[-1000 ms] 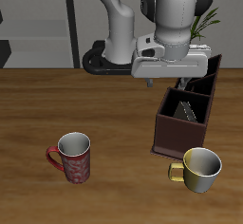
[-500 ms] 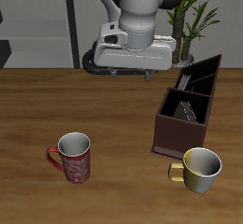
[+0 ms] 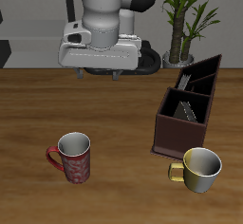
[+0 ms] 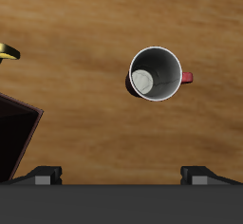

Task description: Place the black book into the left desk caddy's front compartment and place the yellow book into the left desk caddy's right compartment and place the red mug into the left desk caddy's left compartment

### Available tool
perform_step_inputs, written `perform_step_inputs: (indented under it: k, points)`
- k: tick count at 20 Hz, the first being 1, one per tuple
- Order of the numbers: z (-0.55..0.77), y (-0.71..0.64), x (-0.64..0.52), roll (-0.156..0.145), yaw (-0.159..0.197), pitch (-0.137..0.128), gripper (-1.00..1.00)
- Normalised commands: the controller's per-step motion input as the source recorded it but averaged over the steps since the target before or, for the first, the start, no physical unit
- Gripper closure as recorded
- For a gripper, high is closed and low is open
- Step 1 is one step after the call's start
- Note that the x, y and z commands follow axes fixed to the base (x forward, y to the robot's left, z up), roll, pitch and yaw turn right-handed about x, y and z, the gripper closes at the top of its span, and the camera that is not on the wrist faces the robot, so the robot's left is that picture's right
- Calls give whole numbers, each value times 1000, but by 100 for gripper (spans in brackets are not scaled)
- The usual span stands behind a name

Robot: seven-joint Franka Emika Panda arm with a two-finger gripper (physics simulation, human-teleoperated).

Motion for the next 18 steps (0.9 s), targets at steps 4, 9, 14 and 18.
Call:
perform_step_inputs:
  k: [4,9,14,18]
  points:
    - [-175,-239,253,71,72,-6,-100]
    - [-134,-214,223,25,16,-7,-100]
    - [-101,-249,263,50,48,-39,-100]
    - [-115,-114,327,-44,0,11,-100]
